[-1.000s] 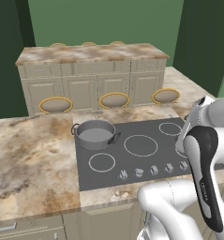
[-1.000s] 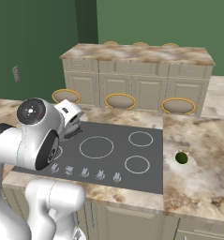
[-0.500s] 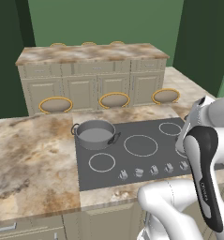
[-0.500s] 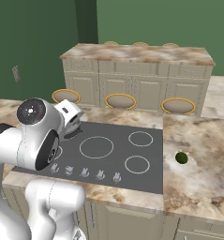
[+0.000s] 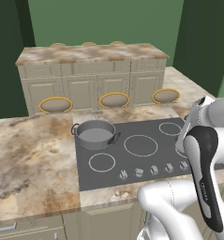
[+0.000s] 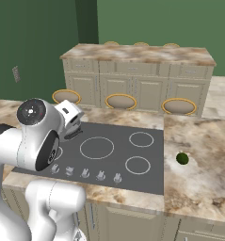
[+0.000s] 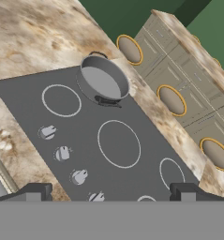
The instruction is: Turn on the burner for the pot on the stove. Wait thirty seconds for the pot to heat up. Then add the lime to the pot.
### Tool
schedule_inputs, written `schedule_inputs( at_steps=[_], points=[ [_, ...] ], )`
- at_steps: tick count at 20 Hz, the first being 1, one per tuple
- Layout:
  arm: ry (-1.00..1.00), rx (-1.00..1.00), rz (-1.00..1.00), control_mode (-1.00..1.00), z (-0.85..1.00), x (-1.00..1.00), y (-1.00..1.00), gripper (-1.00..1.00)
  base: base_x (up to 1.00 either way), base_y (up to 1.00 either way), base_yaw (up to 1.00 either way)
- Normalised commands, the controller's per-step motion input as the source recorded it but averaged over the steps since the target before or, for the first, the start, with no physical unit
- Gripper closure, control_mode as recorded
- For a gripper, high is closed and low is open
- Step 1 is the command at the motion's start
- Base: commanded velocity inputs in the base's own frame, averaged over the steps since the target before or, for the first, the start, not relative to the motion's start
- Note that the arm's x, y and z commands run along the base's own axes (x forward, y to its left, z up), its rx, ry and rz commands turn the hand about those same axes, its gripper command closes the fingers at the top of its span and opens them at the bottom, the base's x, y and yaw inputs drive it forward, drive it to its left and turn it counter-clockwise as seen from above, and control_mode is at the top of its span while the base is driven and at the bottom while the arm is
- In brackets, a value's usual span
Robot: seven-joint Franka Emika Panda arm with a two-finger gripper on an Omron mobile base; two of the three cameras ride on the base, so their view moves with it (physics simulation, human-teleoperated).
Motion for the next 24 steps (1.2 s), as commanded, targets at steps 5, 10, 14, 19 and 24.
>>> schedule_inputs(
  at_steps=[5,10,14,19,24],
  points=[
    [0.00,0.00,0.00,-1.00,0.00,0.00,0.00,-1.00,0.00,0.00,0.00],
    [0.00,0.00,0.00,-1.00,0.00,0.00,0.00,-1.00,0.00,0.00,0.00],
    [0.00,0.00,0.00,-1.00,0.00,0.00,0.00,-1.00,0.00,0.00,0.00],
    [0.00,0.00,0.00,-1.00,0.00,0.00,0.00,-1.00,0.00,0.00,0.00],
    [0.00,0.00,0.00,-1.00,0.00,0.00,0.00,-1.00,0.00,0.00,0.00]
  ],
)
